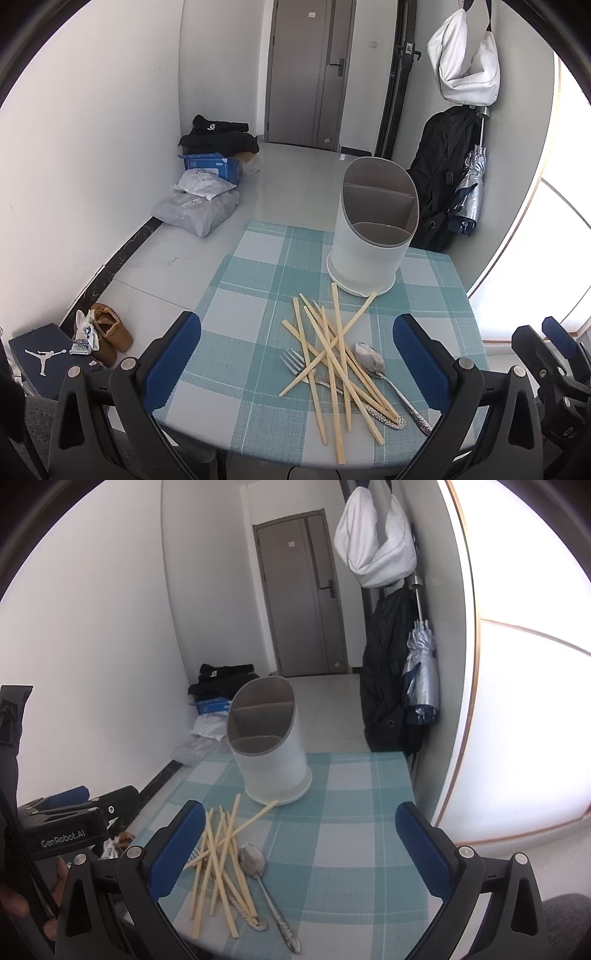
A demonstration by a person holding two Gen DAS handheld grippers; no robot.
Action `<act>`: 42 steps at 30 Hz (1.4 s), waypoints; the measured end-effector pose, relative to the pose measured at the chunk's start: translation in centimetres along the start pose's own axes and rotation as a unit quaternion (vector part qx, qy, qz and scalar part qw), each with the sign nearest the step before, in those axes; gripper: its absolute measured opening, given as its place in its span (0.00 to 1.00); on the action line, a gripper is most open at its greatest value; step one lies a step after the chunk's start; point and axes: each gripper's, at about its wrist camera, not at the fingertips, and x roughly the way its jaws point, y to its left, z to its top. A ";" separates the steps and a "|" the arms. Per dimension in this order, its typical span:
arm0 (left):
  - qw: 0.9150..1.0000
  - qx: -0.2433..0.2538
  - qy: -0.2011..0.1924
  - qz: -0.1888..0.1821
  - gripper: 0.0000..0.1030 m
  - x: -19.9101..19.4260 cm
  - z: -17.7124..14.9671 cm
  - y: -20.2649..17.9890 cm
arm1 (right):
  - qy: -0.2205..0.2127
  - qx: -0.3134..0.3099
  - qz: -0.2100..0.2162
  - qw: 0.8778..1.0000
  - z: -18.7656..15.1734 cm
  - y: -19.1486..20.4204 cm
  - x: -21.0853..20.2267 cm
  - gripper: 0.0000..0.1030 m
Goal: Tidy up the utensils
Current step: 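Lower the right gripper onto the chopstick pile and grasp chopsticks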
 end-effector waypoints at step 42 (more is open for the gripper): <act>0.953 -0.267 0.143 0.010 0.99 9.0 2.0 14.9 | 0.253 -0.243 0.087 0.932 -3.5 14.0 20.2 0.05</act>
